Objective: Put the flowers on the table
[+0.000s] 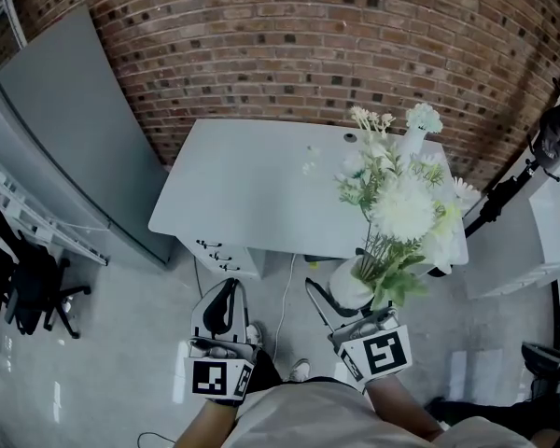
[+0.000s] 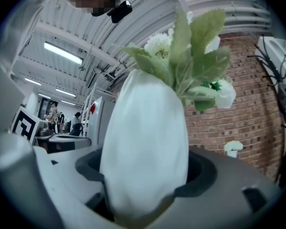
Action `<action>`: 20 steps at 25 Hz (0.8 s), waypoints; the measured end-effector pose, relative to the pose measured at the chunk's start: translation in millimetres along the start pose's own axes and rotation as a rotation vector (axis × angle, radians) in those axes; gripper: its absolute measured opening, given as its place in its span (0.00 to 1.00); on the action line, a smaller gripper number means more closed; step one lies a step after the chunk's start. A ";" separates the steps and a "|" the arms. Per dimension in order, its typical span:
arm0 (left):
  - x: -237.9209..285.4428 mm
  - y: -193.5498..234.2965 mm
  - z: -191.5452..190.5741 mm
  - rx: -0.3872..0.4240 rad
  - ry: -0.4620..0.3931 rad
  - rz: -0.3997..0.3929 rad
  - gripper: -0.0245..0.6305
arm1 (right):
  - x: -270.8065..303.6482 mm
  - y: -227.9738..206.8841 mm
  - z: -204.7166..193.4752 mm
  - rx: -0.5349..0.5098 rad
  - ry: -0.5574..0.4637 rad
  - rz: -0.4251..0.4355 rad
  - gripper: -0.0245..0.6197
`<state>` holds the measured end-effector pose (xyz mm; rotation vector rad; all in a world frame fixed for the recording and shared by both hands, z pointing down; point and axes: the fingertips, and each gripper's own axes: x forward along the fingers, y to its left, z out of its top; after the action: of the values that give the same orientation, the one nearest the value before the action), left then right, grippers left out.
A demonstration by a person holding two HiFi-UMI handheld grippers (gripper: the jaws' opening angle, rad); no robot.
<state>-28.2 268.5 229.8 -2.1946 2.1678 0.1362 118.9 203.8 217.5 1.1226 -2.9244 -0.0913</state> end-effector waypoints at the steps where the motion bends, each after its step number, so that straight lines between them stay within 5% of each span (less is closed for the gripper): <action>1: 2.1 0.7 -0.9 -0.001 0.001 -0.002 0.08 | 1.5 -0.9 -0.6 0.000 0.000 -0.001 0.66; 20: 103.5 65.6 -17.0 -0.029 0.021 -0.098 0.08 | 102.8 -22.7 -5.5 -0.001 0.024 -0.073 0.66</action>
<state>-92.3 163.0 237.9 -2.3228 2.0768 0.1413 57.8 117.9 220.2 1.2223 -2.8619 -0.0797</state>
